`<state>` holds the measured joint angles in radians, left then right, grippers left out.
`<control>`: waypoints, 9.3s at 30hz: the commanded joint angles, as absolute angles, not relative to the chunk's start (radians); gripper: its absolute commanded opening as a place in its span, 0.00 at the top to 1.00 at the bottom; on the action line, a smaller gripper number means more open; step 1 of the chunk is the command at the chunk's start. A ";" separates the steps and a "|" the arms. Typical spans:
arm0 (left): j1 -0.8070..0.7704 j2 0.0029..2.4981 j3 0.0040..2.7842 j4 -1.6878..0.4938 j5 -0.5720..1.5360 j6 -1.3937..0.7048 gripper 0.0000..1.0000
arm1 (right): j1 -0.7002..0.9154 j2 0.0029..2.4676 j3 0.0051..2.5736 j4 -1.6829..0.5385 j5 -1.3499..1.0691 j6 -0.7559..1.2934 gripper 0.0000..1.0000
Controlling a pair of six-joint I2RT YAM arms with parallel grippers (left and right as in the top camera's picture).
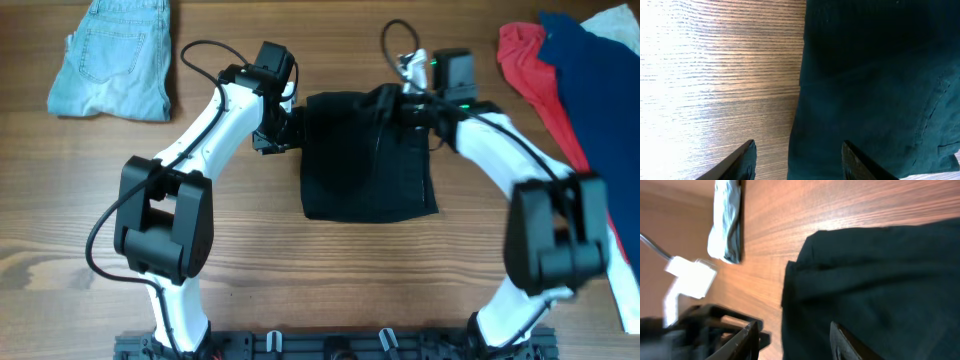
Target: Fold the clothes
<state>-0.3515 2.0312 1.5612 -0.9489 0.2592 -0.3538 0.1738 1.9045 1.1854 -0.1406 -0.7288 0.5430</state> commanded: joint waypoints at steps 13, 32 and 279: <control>-0.350 2.045 1.557 -0.952 0.268 -0.348 0.45 | 0.057 1.662 1.230 -0.514 -0.627 0.403 0.43; -0.351 2.045 1.557 -0.915 0.286 -0.329 0.35 | 0.123 1.641 1.033 -0.799 -0.231 0.599 0.50; -0.254 1.436 1.007 -0.333 0.212 -0.299 0.00 | -0.010 0.041 0.243 -0.228 -0.043 0.419 0.00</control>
<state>-0.2546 1.4403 1.0122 -0.3359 0.2073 -0.3012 -0.0055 0.0837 0.3111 -0.2897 0.0101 0.4534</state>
